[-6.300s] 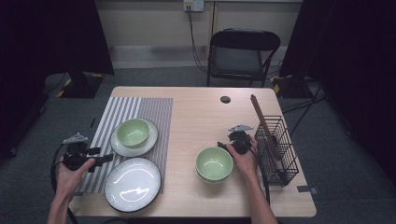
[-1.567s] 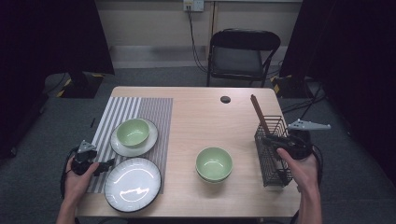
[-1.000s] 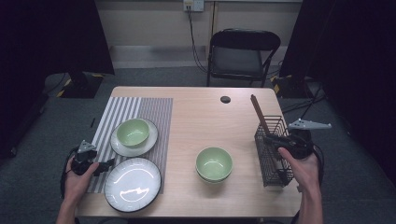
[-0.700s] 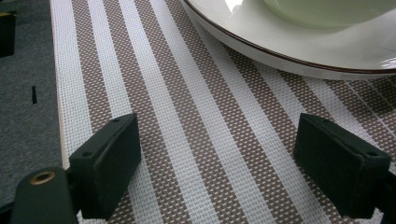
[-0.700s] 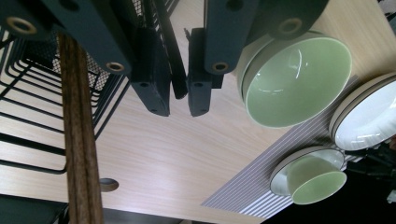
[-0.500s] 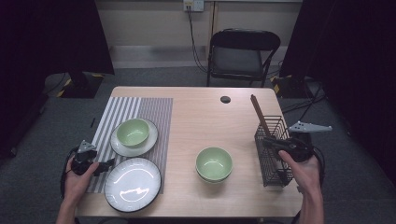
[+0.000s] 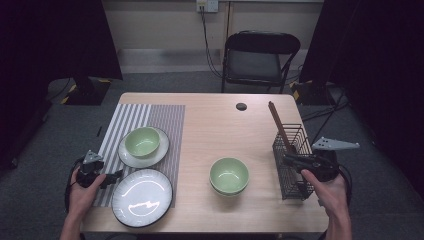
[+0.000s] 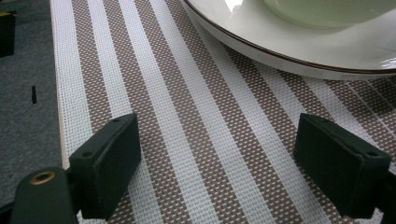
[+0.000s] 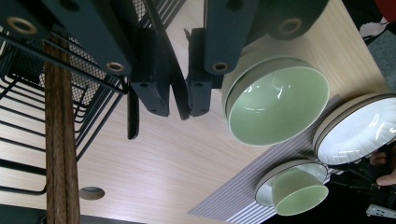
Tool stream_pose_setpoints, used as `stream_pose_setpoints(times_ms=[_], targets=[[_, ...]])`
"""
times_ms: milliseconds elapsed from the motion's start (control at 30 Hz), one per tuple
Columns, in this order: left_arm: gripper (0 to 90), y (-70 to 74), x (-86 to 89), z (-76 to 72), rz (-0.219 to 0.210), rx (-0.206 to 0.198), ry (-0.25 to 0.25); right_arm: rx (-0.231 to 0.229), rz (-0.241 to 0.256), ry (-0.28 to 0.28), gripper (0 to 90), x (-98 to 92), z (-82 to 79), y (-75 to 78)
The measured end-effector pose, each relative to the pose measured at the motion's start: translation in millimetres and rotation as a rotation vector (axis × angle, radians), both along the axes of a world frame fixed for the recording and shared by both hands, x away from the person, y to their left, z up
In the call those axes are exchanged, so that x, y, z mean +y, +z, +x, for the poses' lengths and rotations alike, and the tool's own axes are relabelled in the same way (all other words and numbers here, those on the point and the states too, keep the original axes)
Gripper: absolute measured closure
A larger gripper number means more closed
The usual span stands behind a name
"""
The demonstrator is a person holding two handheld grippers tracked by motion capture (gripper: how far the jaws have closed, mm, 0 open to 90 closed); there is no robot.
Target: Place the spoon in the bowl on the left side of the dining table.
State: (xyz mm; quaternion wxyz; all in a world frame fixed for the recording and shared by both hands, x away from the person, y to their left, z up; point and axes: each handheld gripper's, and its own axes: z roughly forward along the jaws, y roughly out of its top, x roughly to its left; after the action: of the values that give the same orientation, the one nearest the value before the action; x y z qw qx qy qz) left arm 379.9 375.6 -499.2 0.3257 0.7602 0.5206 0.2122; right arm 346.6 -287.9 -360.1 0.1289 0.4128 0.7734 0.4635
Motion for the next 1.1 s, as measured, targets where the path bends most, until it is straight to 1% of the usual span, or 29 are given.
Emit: stream_pose_setpoints(times_ms=[167, 300, 400, 533, 667, 733, 767, 1033, 1100], targets=[[14.3, 0.0, 0.0, 0.0, 0.0, 0.0, 0.0, 0.009, -0.004, 0.001, 77.8, -1.4, 0.0, -5.9], [14.2, 0.0, 0.1, 0.0, 0.0, 0.0, 0.0, 0.017, -0.021, -0.001, 76.4, -0.1, 0.3, -9.6], [14.3, -0.1, 0.0, 0.1, -0.002, 0.0, -0.001, 0.02, -0.015, 0.002, 75.9, -0.7, 2.3, -10.5], [14.3, -0.1, 0.1, 0.1, -0.001, 0.0, -0.001, 0.034, -0.043, -0.005, 78.1, 1.9, 5.4, -13.6], [14.3, 0.0, 0.0, 0.0, -0.001, 0.0, 0.0, 0.028, -0.052, -0.012, 81.4, 1.7, 4.1, -12.3], [14.3, 0.0, 0.0, 0.0, -0.001, 0.0, -0.001, 0.024, -0.049, -0.014, 82.0, 1.3, 4.1, -12.1], [14.3, 0.0, 0.1, 0.0, -0.001, 0.0, -0.001, 0.016, -0.039, -0.015, 84.0, 0.5, 3.8, -11.0], [14.3, 0.0, 0.0, 0.0, -0.001, 0.0, 0.0, 0.0, -0.024, -0.028, 86.6, -5.4, 5.6, -8.5], [14.2, 0.0, 0.0, 0.0, 0.0, 0.0, 0.0, -0.009, -0.033, -0.034, 87.0, -5.1, 5.8, -7.9]])
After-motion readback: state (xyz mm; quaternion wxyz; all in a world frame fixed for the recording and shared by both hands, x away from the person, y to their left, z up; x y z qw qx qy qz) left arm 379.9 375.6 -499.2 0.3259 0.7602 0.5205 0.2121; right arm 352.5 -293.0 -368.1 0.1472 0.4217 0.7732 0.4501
